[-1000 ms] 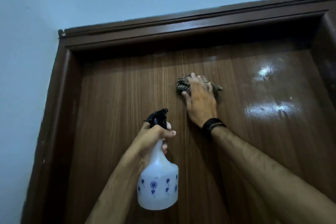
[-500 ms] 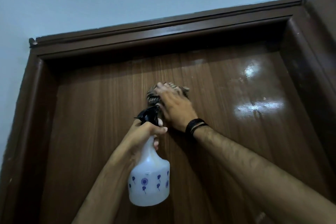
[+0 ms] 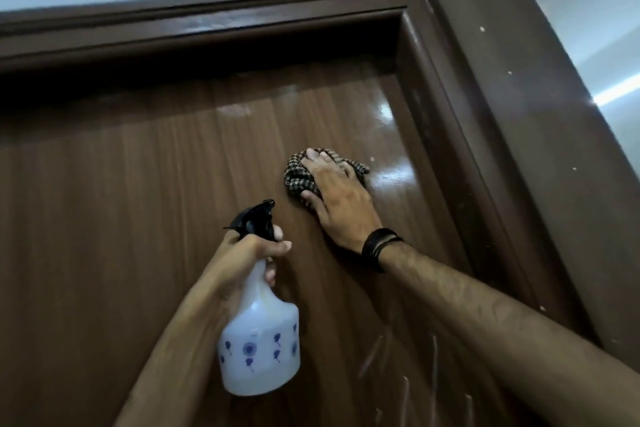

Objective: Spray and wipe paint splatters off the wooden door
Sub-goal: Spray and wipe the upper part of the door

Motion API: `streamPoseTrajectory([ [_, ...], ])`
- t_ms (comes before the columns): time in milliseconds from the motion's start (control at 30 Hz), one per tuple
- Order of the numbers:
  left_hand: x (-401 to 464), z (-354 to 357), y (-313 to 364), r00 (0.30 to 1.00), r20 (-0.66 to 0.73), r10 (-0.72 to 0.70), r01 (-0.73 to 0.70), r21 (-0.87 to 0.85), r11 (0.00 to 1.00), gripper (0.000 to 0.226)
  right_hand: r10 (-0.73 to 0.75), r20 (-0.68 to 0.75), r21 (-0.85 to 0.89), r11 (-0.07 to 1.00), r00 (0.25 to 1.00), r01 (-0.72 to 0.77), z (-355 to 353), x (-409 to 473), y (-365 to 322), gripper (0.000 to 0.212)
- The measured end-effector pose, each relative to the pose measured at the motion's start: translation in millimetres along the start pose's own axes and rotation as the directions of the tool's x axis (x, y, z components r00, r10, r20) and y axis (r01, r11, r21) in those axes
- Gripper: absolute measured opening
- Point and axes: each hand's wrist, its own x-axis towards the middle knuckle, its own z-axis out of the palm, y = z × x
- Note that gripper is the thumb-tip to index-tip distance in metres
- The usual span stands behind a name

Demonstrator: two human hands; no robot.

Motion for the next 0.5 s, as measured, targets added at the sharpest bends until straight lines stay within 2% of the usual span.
streamPoseTrajectory([
  [67,1.9,13.9,-5.8,1.000,0.021,-0.006,0.006,-0.008,1.000,0.017,0.038,-0.019,-0.017,0.999,0.999,-0.039,-10.1,-0.8,22.4,0.054],
  [133,5.0,27.2,-11.3,0.999,0.039,-0.005,0.005,-0.013,1.000,0.017,0.183,-0.075,0.006,0.983,0.980,-0.183,-24.0,13.0,46.1,0.054],
  [200,6.9,35.6,-15.3,0.999,0.049,-0.005,0.005,-0.018,1.000,0.017,0.260,-0.095,0.025,0.965,0.961,-0.259,-37.4,25.3,64.6,0.053],
  [300,6.3,46.3,-21.9,0.999,0.034,0.001,0.000,-0.032,1.000,0.017,0.246,-0.085,0.042,0.969,0.966,-0.243,-43.6,12.9,72.0,0.052],
  [500,-22.8,70.2,-53.6,1.000,-0.012,-0.010,0.009,-0.025,1.000,0.016,0.199,-0.006,0.086,0.977,0.980,-0.197,-34.9,-101.1,52.8,0.052],
])
